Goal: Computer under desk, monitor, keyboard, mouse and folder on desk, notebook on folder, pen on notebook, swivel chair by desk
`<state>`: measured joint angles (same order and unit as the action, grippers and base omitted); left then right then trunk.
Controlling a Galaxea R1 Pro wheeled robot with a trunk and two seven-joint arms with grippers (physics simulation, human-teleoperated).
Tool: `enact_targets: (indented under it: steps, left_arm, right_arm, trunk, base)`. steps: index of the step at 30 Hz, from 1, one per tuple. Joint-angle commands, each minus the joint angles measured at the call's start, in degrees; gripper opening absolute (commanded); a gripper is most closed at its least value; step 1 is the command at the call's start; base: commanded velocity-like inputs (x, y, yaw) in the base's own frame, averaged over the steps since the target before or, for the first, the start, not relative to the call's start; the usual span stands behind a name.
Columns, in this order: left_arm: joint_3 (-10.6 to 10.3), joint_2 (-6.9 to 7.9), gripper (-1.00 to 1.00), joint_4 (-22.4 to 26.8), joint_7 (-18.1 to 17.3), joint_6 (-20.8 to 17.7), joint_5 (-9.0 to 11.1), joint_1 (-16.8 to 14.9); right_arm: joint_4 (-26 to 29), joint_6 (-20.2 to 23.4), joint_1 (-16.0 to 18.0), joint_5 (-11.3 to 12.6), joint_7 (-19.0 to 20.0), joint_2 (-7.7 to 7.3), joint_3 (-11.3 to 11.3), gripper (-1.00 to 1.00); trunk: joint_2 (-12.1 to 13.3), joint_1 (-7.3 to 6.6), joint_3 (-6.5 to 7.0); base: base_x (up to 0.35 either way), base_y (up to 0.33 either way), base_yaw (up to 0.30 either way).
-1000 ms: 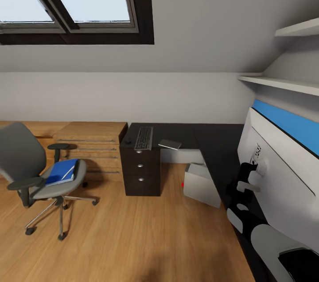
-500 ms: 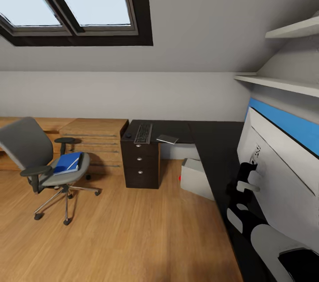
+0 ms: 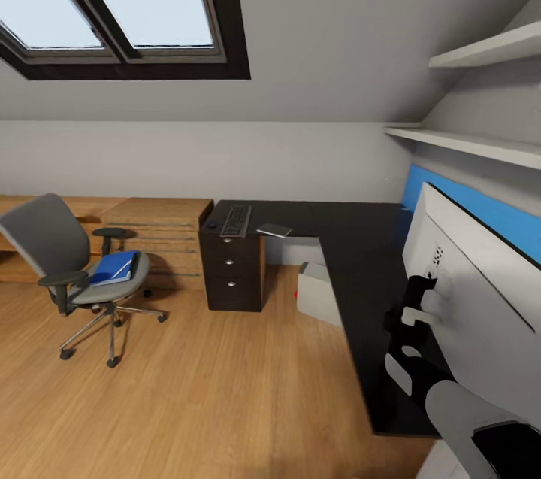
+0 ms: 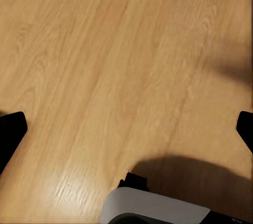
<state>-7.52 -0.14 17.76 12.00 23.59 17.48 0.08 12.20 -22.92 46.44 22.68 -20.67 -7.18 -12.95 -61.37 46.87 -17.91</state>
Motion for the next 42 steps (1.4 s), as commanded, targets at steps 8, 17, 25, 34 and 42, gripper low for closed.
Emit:
enact_targets:
  steps: [8, 17, 25, 34, 42]
  left_arm:
    - [-0.5, 0.05, 1.0, 0.1, 0.4, 0.1, 0.4, 0.0]
    - [-0.4, 0.12, 1.0, 0.1, 0.5, 0.2, 0.4, 0.0]
    - [-0.4, 0.2, 1.0, 0.1, 0.4, 0.2, 0.4, 0.0]
    - [-0.4, 0.3, 1.0, 0.1, 0.5, 0.2, 0.4, 0.0]
    - [-0.3, 0.38, 1.0, 0.1, 0.5, 0.3, 0.4, 0.0]
  right_arm:
    - [0.0, -0.2, 0.1, 0.2, -0.2, 0.06, -1.4, 1.0]
    - [0.1, -0.2, 0.1, 0.2, -0.2, 0.06, -1.4, 1.0]
    - [0.1, -0.2, 0.1, 0.2, -0.2, 0.12, -1.4, 1.0]
    - [0.0, -0.2, 0.1, 0.2, -0.2, 0.15, -1.4, 1.0]
    - [0.0, -0.2, 0.1, 0.2, -0.4, 0.2, -1.3, 1.0]
  trunk:
    - [-0.1, 0.01, -0.05]
    - [-0.1, 0.01, -0.05]
    - [-0.1, 0.01, -0.05]
    - [-0.1, 0.01, -0.05]
    - [-0.1, 0.01, -0.05]
  base:
    - [-0.001, -0.035, 0.0]
    - [0.0, 0.0, 0.0]
    - [0.0, 0.0, 0.0]
    - [0.0, 0.0, 0.0]
    - [0.0, 0.0, 0.0]
